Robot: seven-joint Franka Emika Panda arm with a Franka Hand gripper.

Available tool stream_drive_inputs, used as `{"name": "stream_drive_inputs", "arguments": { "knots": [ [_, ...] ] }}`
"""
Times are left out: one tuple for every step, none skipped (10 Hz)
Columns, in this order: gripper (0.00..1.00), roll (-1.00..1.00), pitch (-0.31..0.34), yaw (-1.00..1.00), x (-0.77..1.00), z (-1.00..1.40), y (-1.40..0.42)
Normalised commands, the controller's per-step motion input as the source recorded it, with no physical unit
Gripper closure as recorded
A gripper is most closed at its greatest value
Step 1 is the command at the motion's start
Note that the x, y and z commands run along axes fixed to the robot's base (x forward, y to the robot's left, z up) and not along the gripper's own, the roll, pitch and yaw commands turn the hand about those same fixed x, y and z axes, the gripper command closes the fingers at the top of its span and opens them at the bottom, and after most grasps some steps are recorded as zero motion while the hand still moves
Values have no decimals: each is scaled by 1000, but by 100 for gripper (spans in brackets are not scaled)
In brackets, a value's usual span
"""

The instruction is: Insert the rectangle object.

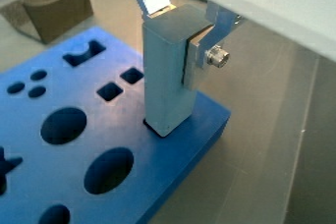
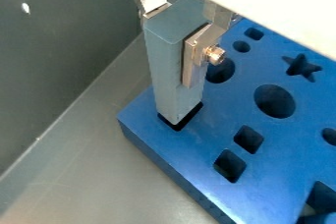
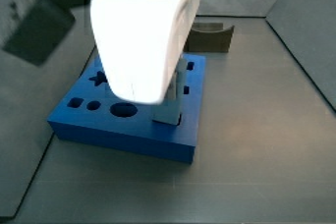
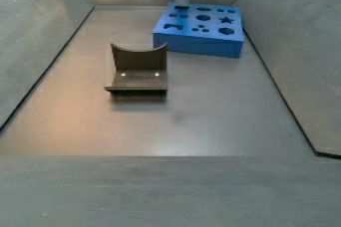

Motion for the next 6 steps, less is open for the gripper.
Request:
{"name": "stream_drive_inputs", "arguments": {
  "knots": [
    [100,123,0,66,49,-274,0],
    [100,160,0,0,31,-289,31],
    [100,117,0,0,0,-337,60],
    [100,31,-50,-100,-117,-480,100],
    [100,17,-120,-66,-137,-691,43],
    [100,-7,-199,0,-217,-897,0]
  ]
}}
